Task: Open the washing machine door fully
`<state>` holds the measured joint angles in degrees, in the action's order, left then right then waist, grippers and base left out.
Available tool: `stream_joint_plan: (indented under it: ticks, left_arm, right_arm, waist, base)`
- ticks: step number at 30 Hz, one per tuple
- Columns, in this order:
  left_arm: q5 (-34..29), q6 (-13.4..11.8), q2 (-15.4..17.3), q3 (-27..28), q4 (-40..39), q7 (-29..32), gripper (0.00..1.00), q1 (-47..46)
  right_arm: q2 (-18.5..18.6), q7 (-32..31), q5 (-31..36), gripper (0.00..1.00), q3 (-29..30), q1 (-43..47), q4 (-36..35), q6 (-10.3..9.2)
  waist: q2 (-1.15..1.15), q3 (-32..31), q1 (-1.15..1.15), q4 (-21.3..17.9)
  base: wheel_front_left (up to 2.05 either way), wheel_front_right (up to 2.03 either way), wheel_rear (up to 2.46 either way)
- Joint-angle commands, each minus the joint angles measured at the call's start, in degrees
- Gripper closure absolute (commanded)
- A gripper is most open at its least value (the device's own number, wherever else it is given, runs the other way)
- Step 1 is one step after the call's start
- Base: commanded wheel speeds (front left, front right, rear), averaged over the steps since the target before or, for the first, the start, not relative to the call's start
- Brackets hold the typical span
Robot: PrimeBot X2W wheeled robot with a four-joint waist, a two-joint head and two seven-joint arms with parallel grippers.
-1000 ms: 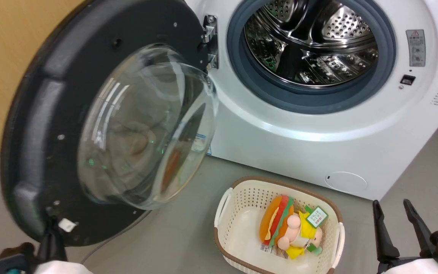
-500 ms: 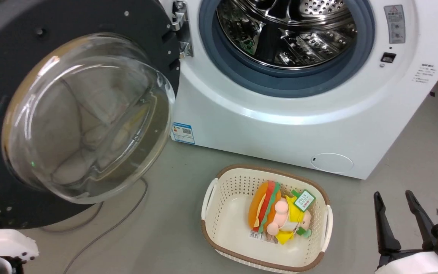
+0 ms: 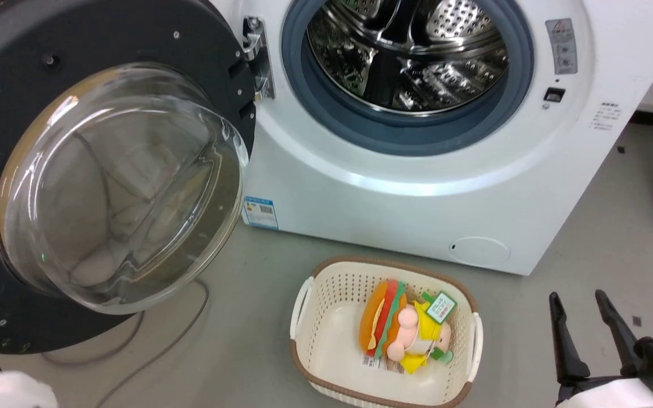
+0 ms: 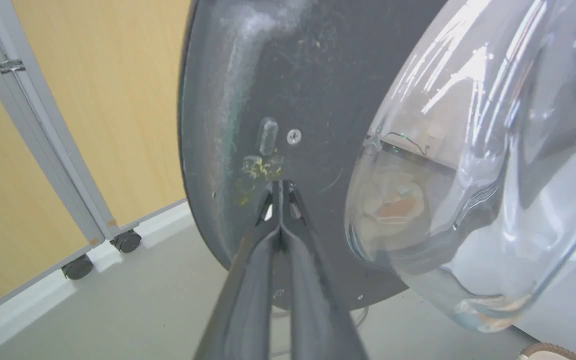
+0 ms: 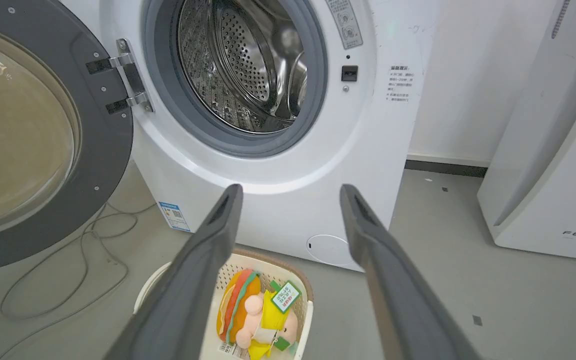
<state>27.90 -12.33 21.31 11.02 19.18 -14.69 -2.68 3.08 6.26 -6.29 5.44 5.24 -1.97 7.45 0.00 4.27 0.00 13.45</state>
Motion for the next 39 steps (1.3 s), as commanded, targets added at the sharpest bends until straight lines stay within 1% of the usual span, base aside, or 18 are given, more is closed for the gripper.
stream_joint_plan:
  ticks: [1,3,5,6,8,9,10,13,19,22,25,31,39]
  left_arm:
    - [-0.4,0.3,-1.6,0.4,-1.7,-0.3,1.0,2.3]
    - [-0.2,0.8,-4.0,0.4,-4.3,-0.3,1.0,5.3]
    - [-0.3,1.5,-6.2,-0.9,-6.4,-0.3,1.0,8.2]
    - [-0.8,1.8,-7.1,-1.9,-7.4,-0.3,0.98,9.4]
    - [-1.8,2.3,-8.6,-4.3,-9.3,-0.3,0.58,11.4]
    - [-2.4,2.3,-9.3,-5.5,-10.3,-0.3,0.2,12.1]
    - [-2.8,2.3,-10.1,-6.7,-11.1,0.0,0.0,12.6]
    - [-4.9,1.6,-11.1,-9.5,-12.7,0.4,0.0,13.2]
    - [-9.9,1.3,-11.4,-15.4,-14.1,1.1,0.0,11.9]
    - [-11.4,1.8,-11.3,-17.6,-14.4,1.6,0.0,10.7]
    - [-13.2,2.6,-10.8,-20.2,-13.7,2.7,0.0,8.7]
    - [-15.3,3.0,-9.4,-22.1,-13.0,3.8,0.0,6.9]
    - [-15.9,2.8,-8.9,-22.8,-13.0,4.3,0.0,6.4]
  right_arm:
    - [-0.2,0.6,-0.6,0.0,-0.3,-0.5,0.5,0.03]
    - [-0.2,0.8,-0.7,0.0,-0.7,-0.2,1.0,0.03]
    - [-0.2,1.1,-1.0,0.0,-0.8,0.1,1.5,0.03]
    - [-0.2,1.2,-1.0,0.0,-0.8,0.3,1.6,0.03]
    - [-0.2,1.2,-1.0,0.0,-1.0,0.6,1.7,0.03]
    - [-0.2,1.1,-0.9,0.0,-1.2,0.7,1.7,0.03]
    - [-0.2,1.1,-0.8,0.0,-1.4,0.7,1.7,0.03]
    - [-0.2,0.9,-0.4,0.0,-1.7,0.9,1.4,0.03]
    - [-0.2,0.0,0.9,0.0,-2.9,1.2,0.8,0.03]
    - [-0.2,-0.5,1.8,0.0,-3.3,1.5,0.2,0.03]
    - [-0.2,-1.4,2.8,0.0,-3.8,1.8,-0.7,0.03]
    - [-0.2,-2.5,3.9,0.0,-4.2,2.4,-1.3,0.03]
    - [-0.2,-2.8,3.4,0.0,-4.4,3.1,-1.3,0.03]
  waist:
    - [0.0,-1.2,0.0,-0.5]
    - [0.0,-2.0,0.0,-0.9]
    - [0.0,-2.9,0.0,-1.3]
    - [0.0,-3.3,0.0,-1.4]
    - [0.0,-3.8,0.0,-2.0]
    - [0.0,-4.0,0.0,-2.3]
    - [0.0,-4.1,0.0,-2.5]
    - [0.0,-4.6,0.0,-3.3]
    - [0.0,-5.3,0.0,-6.0]
    - [0.0,-5.5,0.0,-7.7]
    - [0.0,-5.7,0.0,-10.5]
    - [0.0,-5.8,0.0,-12.7]
    - [0.0,-5.7,0.0,-13.7]
  base:
    - [0.0,0.0,0.0]
    - [0.0,0.0,0.0]
    - [0.0,0.0,0.0]
    - [0.0,0.0,0.0]
    - [0.0,0.0,0.0]
    - [0.0,0.0,0.0]
    - [0.0,0.0,0.0]
    - [0.0,0.0,0.0]
    - [0.0,0.0,0.0]
    - [0.0,0.0,0.0]
    - [0.0,0.0,0.0]
    - [0.0,0.0,0.0]
    - [0.0,0.0,0.0]
